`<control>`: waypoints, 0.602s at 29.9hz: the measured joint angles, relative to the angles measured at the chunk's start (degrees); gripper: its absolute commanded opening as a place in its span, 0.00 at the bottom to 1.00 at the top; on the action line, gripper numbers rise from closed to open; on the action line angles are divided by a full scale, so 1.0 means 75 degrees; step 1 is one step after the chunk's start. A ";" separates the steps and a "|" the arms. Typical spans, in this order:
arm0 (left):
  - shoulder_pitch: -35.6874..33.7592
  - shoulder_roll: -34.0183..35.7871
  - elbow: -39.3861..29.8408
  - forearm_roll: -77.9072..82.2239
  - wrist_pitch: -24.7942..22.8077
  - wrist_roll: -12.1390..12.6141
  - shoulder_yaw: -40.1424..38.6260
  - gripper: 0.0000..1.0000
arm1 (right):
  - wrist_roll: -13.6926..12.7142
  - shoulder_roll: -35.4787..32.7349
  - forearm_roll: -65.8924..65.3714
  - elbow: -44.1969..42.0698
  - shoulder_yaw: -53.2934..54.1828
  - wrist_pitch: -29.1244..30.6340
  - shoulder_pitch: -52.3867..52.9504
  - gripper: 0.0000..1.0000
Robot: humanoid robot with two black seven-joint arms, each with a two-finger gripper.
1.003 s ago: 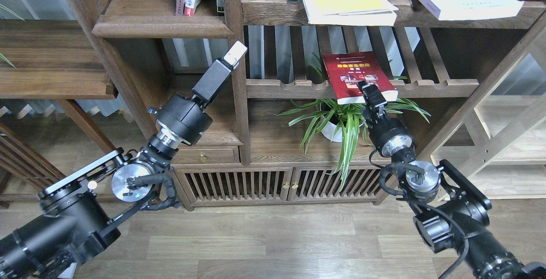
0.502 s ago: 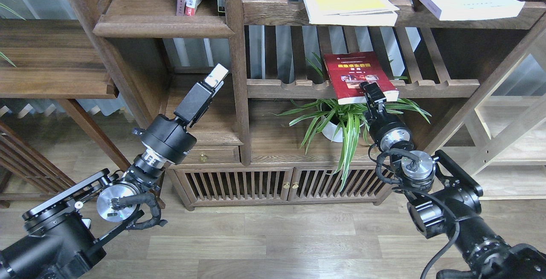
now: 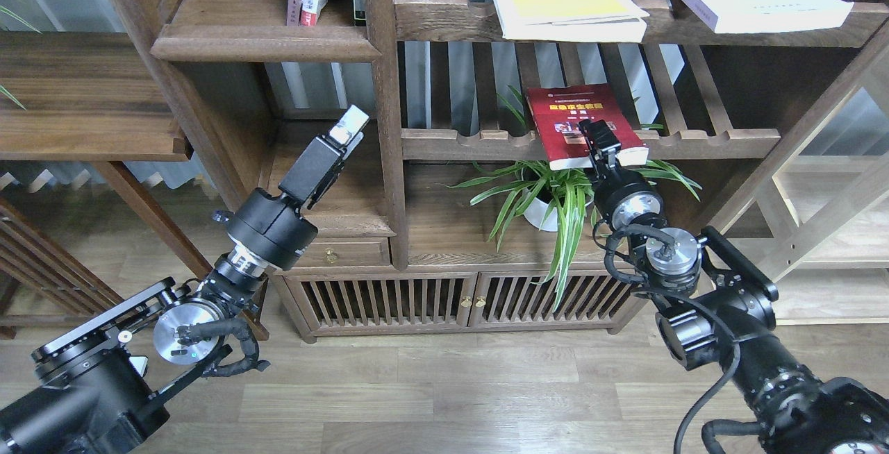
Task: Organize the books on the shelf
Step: 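Close the right gripper on the red book's lower edge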
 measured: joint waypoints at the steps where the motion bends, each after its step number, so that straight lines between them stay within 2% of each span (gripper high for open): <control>1: 0.0000 0.0001 -0.0004 0.0000 0.0000 -0.0002 0.0000 1.00 | 0.0000 0.0005 -0.0003 -0.0025 0.0002 -0.0036 0.0042 0.99; 5: 0.0000 0.0060 -0.0023 0.0000 0.0000 -0.0007 -0.0009 1.00 | 0.0000 0.0018 -0.0011 -0.0129 0.0005 -0.0173 0.0120 0.98; 9: 0.0000 0.0171 -0.0040 0.0000 0.0000 -0.0019 -0.0031 1.00 | 0.0000 0.0022 -0.0009 -0.0196 0.0005 -0.0221 0.0135 0.88; 13: 0.0000 0.0245 -0.0041 0.0000 0.0000 -0.0021 -0.0035 1.00 | 0.0016 0.0033 -0.0006 -0.0242 0.0034 -0.0223 0.0161 0.83; 16: 0.0000 0.0265 -0.0044 0.0000 0.0000 -0.0021 -0.0035 1.00 | 0.0024 0.0086 -0.0008 -0.0338 0.0041 -0.0222 0.0227 0.73; 18: 0.0000 0.0272 -0.0045 0.0000 0.0000 -0.0021 -0.0035 1.00 | 0.0031 0.0131 -0.0010 -0.0371 0.0053 -0.0213 0.0253 0.69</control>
